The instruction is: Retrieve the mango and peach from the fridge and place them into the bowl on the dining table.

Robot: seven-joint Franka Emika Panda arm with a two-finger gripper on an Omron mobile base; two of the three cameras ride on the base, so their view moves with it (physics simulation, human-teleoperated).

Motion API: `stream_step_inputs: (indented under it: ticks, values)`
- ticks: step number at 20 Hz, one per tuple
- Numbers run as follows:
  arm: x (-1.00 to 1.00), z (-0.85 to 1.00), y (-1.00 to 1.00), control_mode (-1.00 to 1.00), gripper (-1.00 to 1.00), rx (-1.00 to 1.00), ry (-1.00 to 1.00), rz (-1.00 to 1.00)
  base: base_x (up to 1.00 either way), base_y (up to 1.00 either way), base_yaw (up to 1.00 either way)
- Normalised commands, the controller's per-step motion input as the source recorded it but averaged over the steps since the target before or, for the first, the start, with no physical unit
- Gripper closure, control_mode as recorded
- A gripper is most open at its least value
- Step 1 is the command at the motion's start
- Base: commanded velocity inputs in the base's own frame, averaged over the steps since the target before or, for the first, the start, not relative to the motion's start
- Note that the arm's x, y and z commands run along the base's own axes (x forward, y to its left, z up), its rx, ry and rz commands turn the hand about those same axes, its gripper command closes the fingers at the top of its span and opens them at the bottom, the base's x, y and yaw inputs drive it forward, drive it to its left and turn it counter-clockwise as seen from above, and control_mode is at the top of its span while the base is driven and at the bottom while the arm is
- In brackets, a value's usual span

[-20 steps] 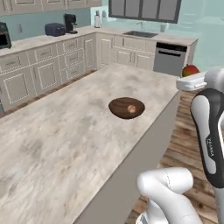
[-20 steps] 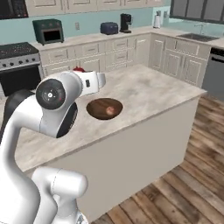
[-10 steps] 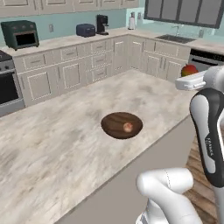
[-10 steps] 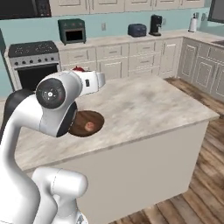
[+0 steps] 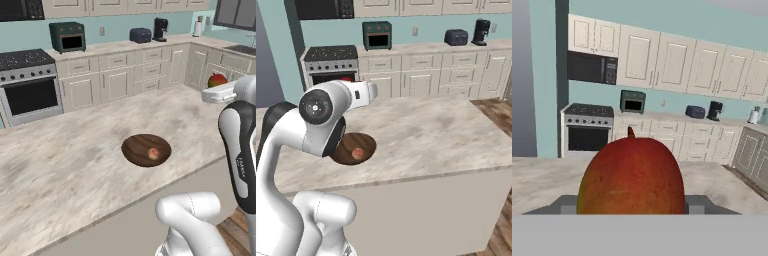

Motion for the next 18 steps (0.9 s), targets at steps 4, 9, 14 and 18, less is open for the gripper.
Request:
stream_step_inputs:
  ticks: [4, 9, 14, 18]
  values:
    - [0.0, 0.0, 0.0, 1.0, 1.0, 0.0, 0.0, 0.0, 0.88, 0.02, 0.44]
    - [0.0, 0.0, 0.0, 1.0, 1.0, 0.0, 0.0, 0.0, 0.81, 0.0, 0.41]
    - [0.0, 0.0, 0.0, 1.0, 1.0, 0.0, 0.0, 0.0, 0.6, 0.0, 0.29]
    - [0.0, 0.0, 0.0, 1.0, 1.0, 0.0, 0.0, 0.0, 0.36, 0.0, 0.14]
